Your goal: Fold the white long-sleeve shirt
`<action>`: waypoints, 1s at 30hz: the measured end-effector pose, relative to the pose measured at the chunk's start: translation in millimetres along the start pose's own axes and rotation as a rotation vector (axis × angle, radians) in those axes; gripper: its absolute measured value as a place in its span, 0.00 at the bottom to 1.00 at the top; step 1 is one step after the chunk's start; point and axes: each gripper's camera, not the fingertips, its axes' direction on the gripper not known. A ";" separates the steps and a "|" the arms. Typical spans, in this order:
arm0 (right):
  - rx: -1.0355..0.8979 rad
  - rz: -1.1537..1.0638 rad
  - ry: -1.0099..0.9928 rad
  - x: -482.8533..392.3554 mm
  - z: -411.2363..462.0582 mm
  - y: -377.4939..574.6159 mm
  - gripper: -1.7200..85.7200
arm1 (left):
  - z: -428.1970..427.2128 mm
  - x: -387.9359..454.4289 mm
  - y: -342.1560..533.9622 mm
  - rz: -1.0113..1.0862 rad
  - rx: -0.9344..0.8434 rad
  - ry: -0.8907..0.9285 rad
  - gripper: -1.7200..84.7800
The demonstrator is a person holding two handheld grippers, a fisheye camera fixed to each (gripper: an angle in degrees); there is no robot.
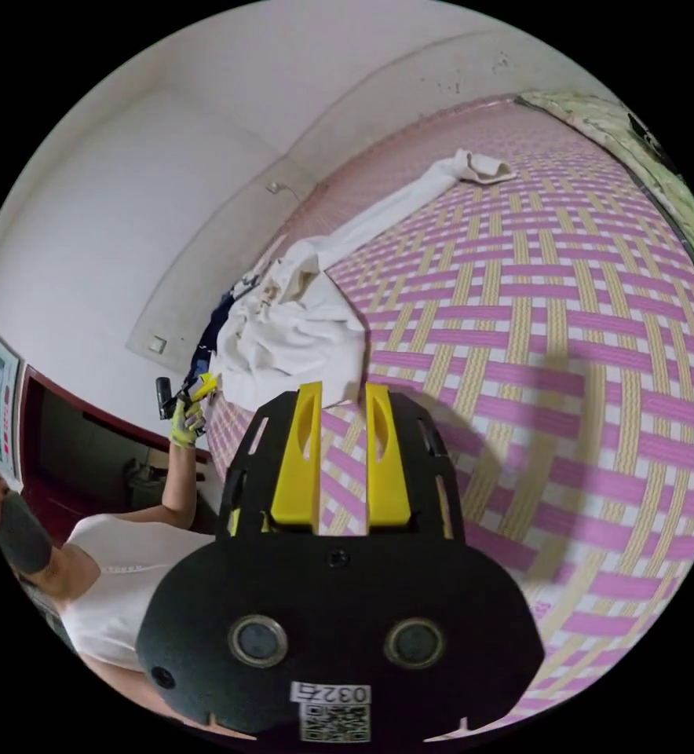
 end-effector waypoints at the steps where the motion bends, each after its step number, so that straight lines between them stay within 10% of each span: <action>1: -0.030 0.003 -0.001 1.8 5.4 -12.2 0.13 | 1.6 -5.5 -4.5 -0.012 -0.018 0.015 0.15; 8: -0.144 -0.061 -0.084 -13.3 27.2 -49.7 0.06 | -13.1 -27.7 -15.3 0.001 -0.071 0.058 0.05; 15: 0.022 -0.210 -0.367 -32.4 -42.5 6.8 0.03 | -106.1 -47.4 63.7 0.033 0.037 0.530 0.01; 30: -0.077 -0.088 -0.260 -4.1 -45.5 19.8 0.14 | -141.6 -98.8 93.0 -0.070 -0.114 0.344 0.16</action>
